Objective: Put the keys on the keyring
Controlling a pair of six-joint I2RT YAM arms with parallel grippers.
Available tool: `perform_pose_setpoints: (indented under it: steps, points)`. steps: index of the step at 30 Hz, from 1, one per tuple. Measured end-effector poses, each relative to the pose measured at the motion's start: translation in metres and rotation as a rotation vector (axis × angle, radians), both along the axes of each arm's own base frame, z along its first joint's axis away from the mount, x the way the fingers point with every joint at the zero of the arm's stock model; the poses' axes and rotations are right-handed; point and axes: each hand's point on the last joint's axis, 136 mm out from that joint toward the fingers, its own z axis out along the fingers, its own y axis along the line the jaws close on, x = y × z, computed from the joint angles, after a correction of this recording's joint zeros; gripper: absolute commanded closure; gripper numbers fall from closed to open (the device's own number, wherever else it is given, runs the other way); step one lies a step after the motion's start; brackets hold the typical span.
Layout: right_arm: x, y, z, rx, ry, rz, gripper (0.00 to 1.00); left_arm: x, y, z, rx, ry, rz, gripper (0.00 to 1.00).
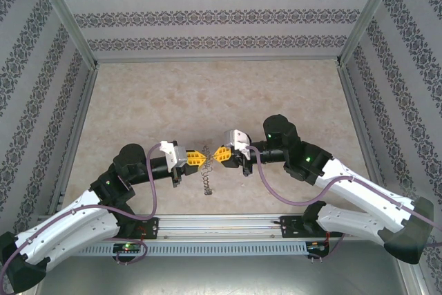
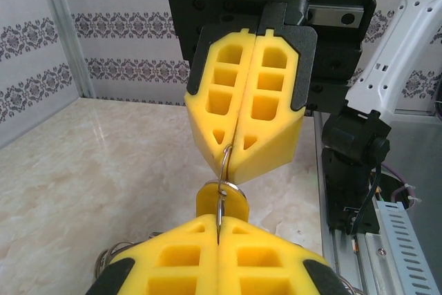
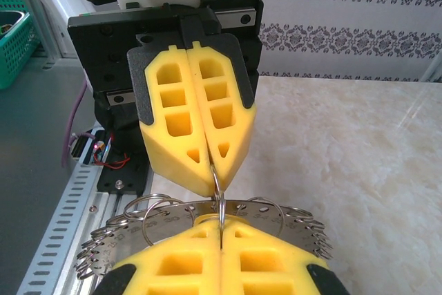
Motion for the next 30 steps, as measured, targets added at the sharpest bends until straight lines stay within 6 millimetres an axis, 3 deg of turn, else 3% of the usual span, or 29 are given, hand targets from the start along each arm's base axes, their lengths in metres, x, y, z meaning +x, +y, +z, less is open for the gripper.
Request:
perform_pose_setpoints:
  steps: [30]
  points:
    - [-0.0048,-0.0015,0.0013,0.003,0.000,0.020,1.00,-0.0007,-0.0003,0.0001,0.000,0.000,-0.005,1.00]
